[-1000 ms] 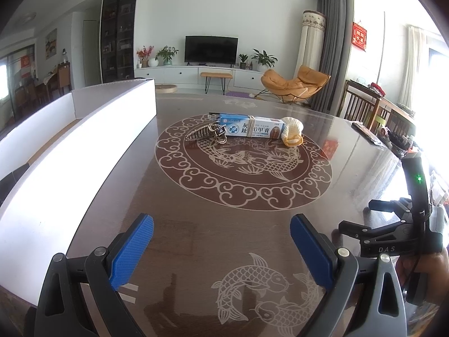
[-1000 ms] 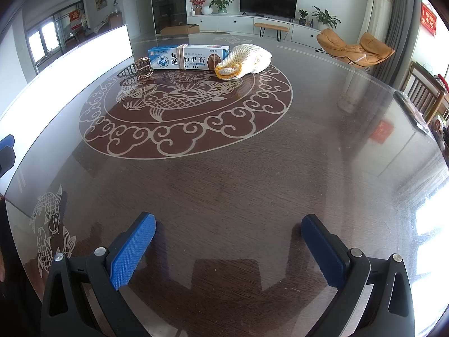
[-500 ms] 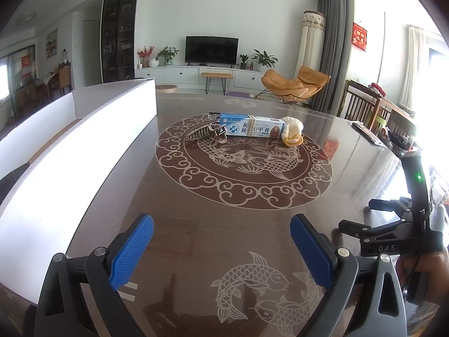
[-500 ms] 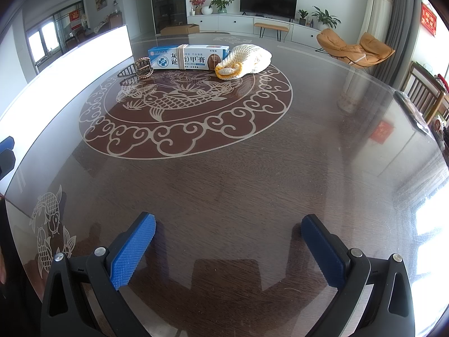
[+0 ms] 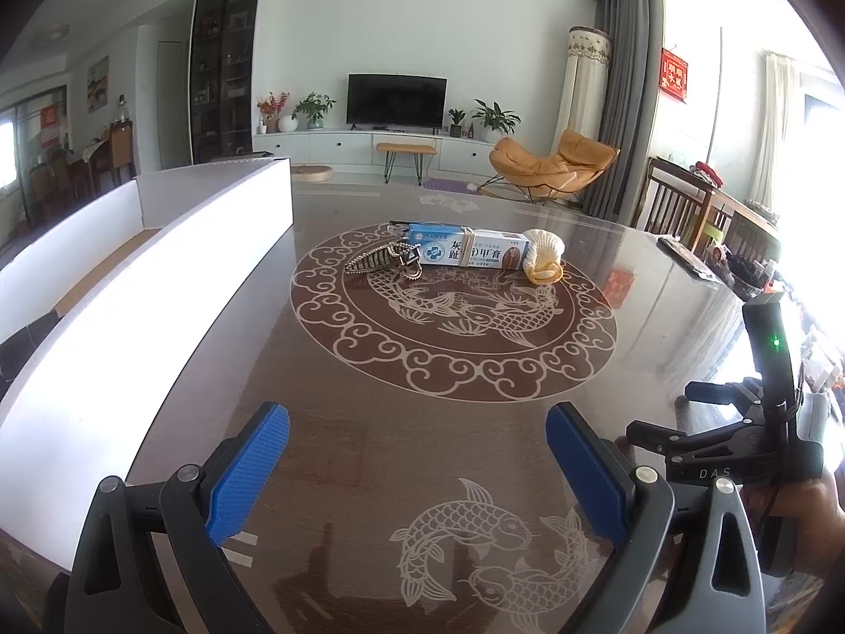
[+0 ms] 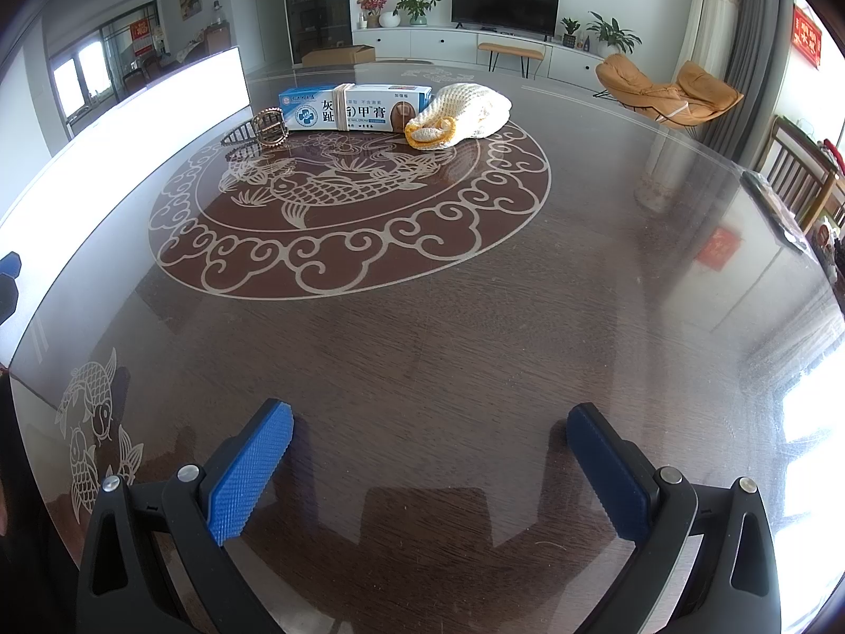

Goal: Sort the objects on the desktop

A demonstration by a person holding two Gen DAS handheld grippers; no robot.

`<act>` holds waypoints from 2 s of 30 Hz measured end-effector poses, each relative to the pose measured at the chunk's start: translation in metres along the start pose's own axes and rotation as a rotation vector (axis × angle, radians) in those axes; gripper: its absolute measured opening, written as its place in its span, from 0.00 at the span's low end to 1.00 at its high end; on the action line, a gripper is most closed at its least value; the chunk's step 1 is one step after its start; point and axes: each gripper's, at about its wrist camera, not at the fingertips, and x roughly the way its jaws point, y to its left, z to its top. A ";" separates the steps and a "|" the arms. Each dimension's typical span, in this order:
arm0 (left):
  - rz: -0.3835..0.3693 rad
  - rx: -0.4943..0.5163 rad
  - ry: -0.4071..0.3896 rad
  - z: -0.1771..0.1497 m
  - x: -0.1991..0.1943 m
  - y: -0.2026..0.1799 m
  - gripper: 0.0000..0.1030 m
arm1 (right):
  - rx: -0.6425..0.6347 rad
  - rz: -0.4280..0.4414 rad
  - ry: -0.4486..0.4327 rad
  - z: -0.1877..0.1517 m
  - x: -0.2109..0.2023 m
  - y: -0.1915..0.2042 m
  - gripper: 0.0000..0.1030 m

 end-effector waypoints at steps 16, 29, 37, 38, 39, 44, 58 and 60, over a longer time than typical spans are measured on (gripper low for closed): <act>0.008 -0.005 -0.007 0.004 -0.005 -0.002 0.96 | 0.000 0.000 0.000 0.000 0.000 0.000 1.00; 0.014 0.001 0.026 -0.010 -0.009 0.005 0.96 | 0.009 -0.001 0.004 0.002 0.002 -0.002 1.00; 0.057 -0.083 0.055 -0.022 -0.008 0.036 0.96 | 0.045 0.007 -0.087 0.088 0.008 -0.024 1.00; 0.063 -0.091 0.055 -0.022 -0.009 0.039 0.96 | 0.057 0.011 -0.077 0.106 0.015 -0.028 1.00; 0.068 -0.095 0.052 -0.023 -0.009 0.040 0.96 | 0.079 0.012 -0.076 0.123 0.023 -0.032 1.00; 0.091 -0.080 0.060 -0.027 -0.010 0.042 0.96 | 0.219 0.031 -0.015 0.193 0.081 -0.044 1.00; 0.100 -0.131 0.089 -0.038 -0.005 0.064 0.96 | 0.042 0.360 0.159 0.182 0.101 0.022 0.47; 0.096 -0.132 0.094 -0.039 -0.002 0.063 0.96 | -0.006 0.408 0.148 0.164 0.079 0.036 0.47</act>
